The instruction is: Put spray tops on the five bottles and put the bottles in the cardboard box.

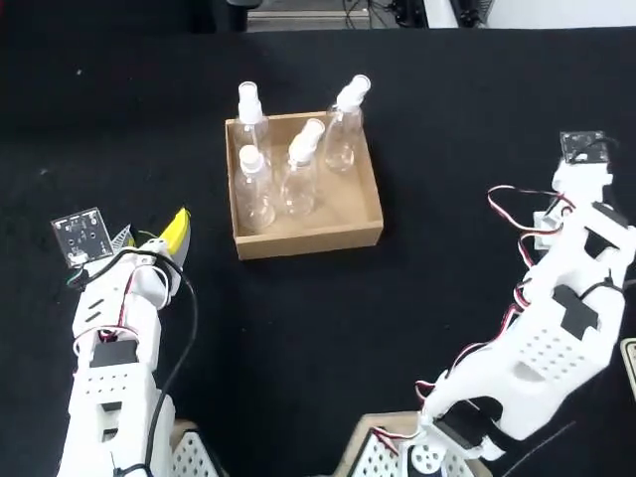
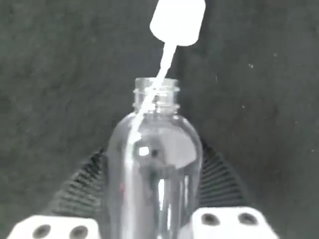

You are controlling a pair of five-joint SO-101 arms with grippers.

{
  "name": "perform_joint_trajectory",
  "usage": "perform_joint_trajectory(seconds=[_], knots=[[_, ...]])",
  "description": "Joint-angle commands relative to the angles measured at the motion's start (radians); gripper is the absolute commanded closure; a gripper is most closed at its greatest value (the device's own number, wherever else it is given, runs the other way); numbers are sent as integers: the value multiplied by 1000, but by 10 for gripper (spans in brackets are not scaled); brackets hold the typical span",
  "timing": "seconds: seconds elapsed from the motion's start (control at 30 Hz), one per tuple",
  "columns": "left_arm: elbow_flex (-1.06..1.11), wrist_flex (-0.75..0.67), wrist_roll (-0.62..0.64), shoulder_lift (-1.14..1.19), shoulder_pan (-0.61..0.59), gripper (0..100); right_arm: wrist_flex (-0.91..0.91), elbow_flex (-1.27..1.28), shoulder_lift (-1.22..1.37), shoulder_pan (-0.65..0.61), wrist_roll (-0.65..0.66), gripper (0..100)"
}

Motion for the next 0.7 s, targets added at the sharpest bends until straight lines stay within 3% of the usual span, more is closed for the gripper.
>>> perform_joint_trajectory(seconds=[0.0,0.23,0.47,0.67], knots=[[-8,-14,-9,-8,10,712,18,-48,4,8,-101,775],[-8,-14,-9,-8,10,712,38,-139,-4,-26,-249,829],[-8,-14,-9,-9,10,712,206,-414,45,-40,-270,756],[-8,-14,-11,-12,10,712,290,-654,251,-89,-267,747]])
